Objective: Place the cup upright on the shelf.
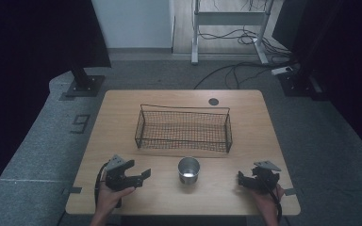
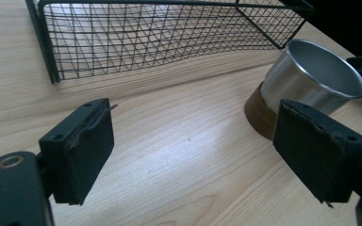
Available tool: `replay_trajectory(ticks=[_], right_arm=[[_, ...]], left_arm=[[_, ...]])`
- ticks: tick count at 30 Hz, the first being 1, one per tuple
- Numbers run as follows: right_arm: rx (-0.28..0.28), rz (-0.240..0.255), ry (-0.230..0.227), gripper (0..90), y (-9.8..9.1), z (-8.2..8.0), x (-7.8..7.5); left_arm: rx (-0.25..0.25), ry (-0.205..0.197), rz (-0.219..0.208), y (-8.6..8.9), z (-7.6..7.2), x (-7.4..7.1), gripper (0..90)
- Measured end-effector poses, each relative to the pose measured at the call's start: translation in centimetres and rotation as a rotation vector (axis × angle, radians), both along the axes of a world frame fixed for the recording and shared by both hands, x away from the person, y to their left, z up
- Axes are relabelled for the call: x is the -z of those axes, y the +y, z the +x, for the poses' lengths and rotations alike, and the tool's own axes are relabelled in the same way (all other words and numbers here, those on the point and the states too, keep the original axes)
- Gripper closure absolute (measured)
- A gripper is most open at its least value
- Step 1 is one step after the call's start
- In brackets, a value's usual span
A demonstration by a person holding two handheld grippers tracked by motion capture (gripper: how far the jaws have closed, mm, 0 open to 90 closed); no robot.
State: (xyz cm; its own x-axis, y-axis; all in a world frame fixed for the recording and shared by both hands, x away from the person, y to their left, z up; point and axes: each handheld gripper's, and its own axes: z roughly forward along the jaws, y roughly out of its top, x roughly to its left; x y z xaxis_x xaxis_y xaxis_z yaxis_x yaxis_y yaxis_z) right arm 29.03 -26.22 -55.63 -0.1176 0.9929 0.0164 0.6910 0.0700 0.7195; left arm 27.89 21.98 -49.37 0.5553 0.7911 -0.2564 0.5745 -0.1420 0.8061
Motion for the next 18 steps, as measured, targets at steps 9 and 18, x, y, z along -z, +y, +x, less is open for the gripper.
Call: replay_trajectory(ticks=[9, 18], right_arm=[[0.001, -0.002, -0.001, 2.2, 0.0, 0.0, 0.0], [0.001, 0.000, -0.003, 2.9, -0.1, -0.1, 0.0]], left_arm=[[0.031, -0.004, -0.022, -1.2, -0.1, -0.9, 13.6], [0.089, -0.006, -0.009, -4.0, 0.3, -1.3, 13.5]])
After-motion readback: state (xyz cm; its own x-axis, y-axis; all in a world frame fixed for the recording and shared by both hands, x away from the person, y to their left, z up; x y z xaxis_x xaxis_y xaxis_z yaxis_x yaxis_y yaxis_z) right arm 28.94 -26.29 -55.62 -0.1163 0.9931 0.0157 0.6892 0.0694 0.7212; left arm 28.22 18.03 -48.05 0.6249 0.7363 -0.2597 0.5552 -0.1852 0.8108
